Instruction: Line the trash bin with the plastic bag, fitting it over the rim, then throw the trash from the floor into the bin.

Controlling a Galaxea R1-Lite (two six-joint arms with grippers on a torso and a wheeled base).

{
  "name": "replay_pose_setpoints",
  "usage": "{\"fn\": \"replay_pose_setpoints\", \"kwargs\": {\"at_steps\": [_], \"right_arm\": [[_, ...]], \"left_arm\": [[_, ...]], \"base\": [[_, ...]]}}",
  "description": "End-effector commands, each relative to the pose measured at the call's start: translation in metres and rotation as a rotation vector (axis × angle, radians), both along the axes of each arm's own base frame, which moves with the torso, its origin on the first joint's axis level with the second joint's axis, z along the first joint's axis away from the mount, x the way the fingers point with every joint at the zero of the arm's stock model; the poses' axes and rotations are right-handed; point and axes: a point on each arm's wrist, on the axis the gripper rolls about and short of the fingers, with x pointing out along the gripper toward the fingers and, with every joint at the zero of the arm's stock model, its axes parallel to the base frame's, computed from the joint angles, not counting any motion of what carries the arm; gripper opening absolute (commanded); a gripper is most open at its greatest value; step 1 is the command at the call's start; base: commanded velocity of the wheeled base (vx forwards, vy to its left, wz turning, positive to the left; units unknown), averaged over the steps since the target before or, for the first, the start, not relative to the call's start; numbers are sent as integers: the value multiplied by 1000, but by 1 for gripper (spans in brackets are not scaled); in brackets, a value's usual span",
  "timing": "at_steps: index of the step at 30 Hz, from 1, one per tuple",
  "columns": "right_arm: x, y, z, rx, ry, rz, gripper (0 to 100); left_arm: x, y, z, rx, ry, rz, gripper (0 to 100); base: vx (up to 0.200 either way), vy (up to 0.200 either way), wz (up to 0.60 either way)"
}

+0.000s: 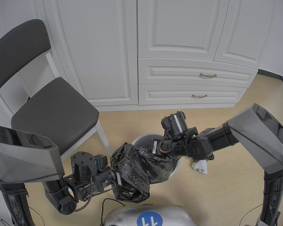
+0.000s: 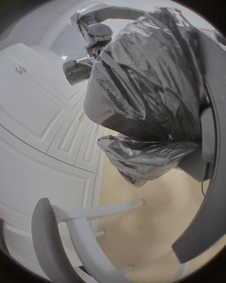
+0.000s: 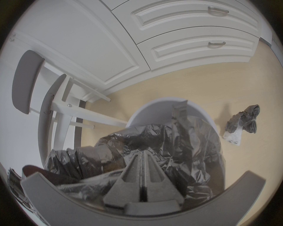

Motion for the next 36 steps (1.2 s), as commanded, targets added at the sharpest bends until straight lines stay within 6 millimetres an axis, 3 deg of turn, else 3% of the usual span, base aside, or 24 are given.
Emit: {"fn": "replay_pose_setpoints", "kwargs": {"at_steps": [1,2,6,7,9,11,13,18,22,26,32,36], "right_arm": [[8,9,-28,37,13,-25,0],[9,8,-27,45,9,-31,0],[8,-18,27,114,-73,-69,0],[8,-18,27,114,-73,-69,0],[8,-44,62,146,-134,-106,0],[7,-50,69,153,-142,-112,0],[7,-72,90,155,-154,-121,0],[8,-97,102,130,-170,-117,0],[1,-103,92,77,-133,-65,0],[-5,-86,72,28,-90,30,0],[-10,-59,27,-38,11,103,0],[-13,-57,-3,-141,43,184,0]], "left_arm": [[2,0,-3,3,8,-2,0],[1,0,-4,5,11,-2,0],[2,0,-4,4,10,-2,0],[2,0,-4,4,10,-2,0],[1,0,-5,6,12,-4,0],[1,0,-5,7,13,-4,0],[1,-1,-7,9,17,-5,0],[1,0,-10,15,26,-4,0],[1,-1,-10,16,27,-7,0],[0,-1,-10,15,26,-8,0],[1,-1,-9,13,24,-5,0],[2,0,-8,11,20,-2,0]], "base": [[0,0,0],[0,0,0],[0,0,0],[0,0,0],[0,0,0],[0,0,0],[0,0,0],[0,0,0],[0,0,0],[0,0,0],[0,0,0],[0,0,0]]}}
